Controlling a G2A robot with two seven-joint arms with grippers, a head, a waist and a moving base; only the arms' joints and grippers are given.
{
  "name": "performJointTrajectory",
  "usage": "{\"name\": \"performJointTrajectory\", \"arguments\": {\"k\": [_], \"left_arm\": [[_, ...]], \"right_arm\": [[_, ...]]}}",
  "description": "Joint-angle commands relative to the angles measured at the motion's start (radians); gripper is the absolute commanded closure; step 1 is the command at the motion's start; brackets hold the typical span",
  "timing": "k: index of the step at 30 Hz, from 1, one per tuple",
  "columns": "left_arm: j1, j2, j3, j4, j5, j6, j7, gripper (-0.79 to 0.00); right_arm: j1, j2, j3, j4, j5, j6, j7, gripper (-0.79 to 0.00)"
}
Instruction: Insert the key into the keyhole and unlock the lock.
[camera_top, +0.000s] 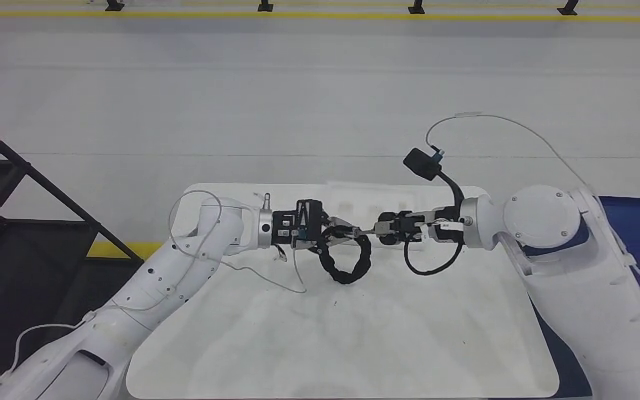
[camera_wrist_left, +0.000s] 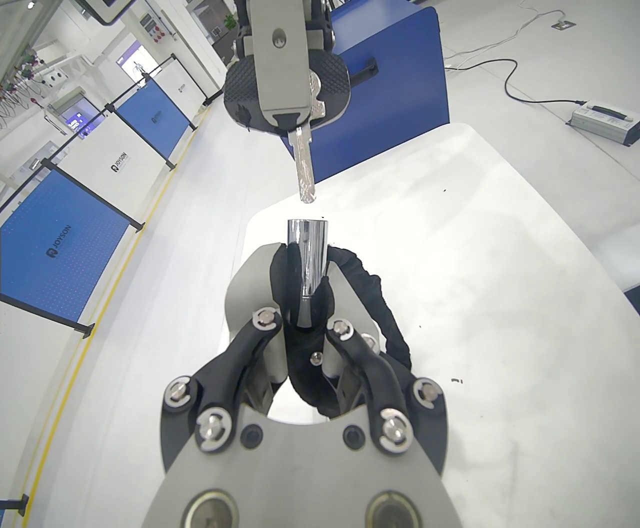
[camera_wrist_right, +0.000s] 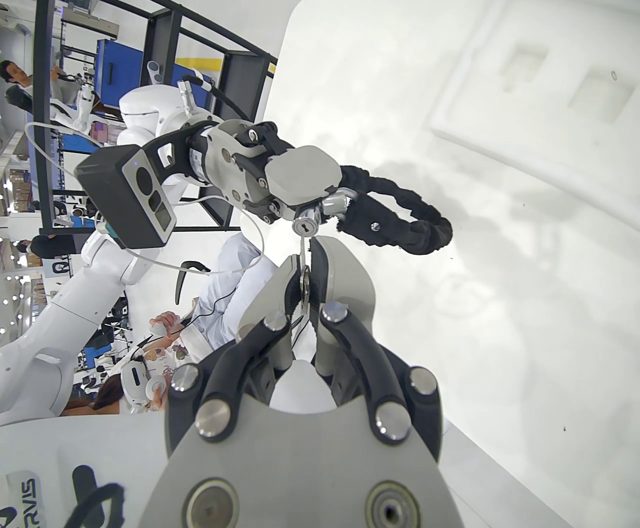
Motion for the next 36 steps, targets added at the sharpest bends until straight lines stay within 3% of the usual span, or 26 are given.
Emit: {"name": "performJointTrajectory", "arguments": {"k": [1, 20, 36], "left_arm": [[0.002, -0.001, -0.003, 0.0, 0.001, -0.004, 0.002, 0.0], [0.006, -0.014, -0.016, 0.012, -0.004, -0.063, 0.005, 0.0], [0.017, -0.037, -0.013, 0.098, -0.085, -0.127, 0.068, 0.0]], "right_arm": [[0.002, 0.001, -0.004, 0.001, 0.0, -0.01, 0.001, 0.0], [0.022, 0.008, -0.035, 0.0, -0.016, -0.073, -0.001, 0.0], [0.017, 0.019, -0.041, -0.067, -0.089, -0.202, -0.017, 0.0]]}}
